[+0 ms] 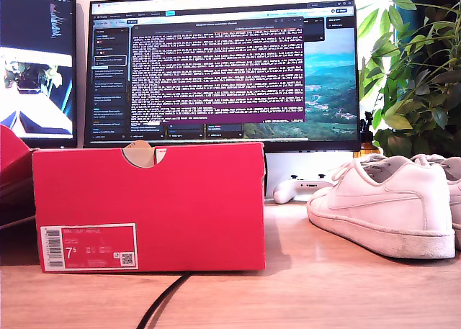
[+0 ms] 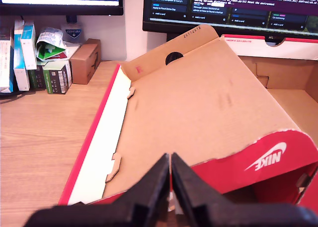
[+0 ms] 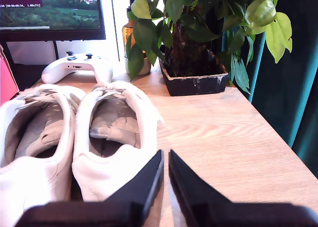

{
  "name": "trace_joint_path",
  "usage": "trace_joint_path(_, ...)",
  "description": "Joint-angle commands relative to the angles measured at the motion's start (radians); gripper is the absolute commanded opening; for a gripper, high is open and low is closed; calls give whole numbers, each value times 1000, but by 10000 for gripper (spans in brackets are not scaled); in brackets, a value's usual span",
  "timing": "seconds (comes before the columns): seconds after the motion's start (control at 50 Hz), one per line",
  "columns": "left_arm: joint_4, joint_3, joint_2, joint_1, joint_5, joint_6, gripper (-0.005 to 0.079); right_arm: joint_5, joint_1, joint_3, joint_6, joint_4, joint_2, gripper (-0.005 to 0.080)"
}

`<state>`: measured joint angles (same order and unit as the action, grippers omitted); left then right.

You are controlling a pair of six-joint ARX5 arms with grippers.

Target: Pack the white shoes by picking the first shoe and placing it inside the red shoebox, left side, then picking and rotating the second shoe and placing it in the shoebox

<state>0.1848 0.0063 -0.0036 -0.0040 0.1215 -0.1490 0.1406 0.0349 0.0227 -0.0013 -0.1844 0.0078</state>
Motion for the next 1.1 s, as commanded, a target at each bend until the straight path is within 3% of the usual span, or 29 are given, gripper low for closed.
trace_joint_path(0.0, 17, -32, -8, -1, -3, -2, -19, -1, 4, -14, 2, 10, -6, -10)
trace_joint_path(0.18, 17, -32, -8, -1, 3, -6, -19, -14, 4, -14, 6, 25, -6, -10)
trace_joint_path(0.3, -36, -32, -8, -1, 15, -87, -19, -87, 4, -14, 111, 138, -6, -10)
trace_joint_path(0.56, -426, -24, -8, -5, 150, -249, -19, -262, 4, -8, 413, 606, -6, 8)
trace_joint_path(0.74, -650, 1, -8, -16, 183, -389, -19, -360, 4, 79, 458, 642, -3, 42)
trace_joint_path(0.84, -613, 64, -7, -20, 283, -330, -19, -418, 4, 164, 447, 579, 17, 42)
trace_joint_path(0.94, -440, 167, 16, -21, 406, -249, -19, -457, 4, 271, 383, 463, 85, 50)
trace_joint_path(0.96, -393, 190, 24, -21, 425, -127, -19, -469, 4, 291, 360, 444, 105, 56)
trace_joint_path(1.02, -242, 261, 58, -21, 471, 7, -19, -487, 4, 363, 300, 377, 171, 55)
trace_joint_path(1.06, -151, 302, 81, -21, 483, 7, -19, -503, 4, 407, 272, 339, 222, 54)
trace_joint_path(1.08, -96, 328, 100, -21, 485, 146, -19, -511, 4, 433, 251, 319, 254, 54)
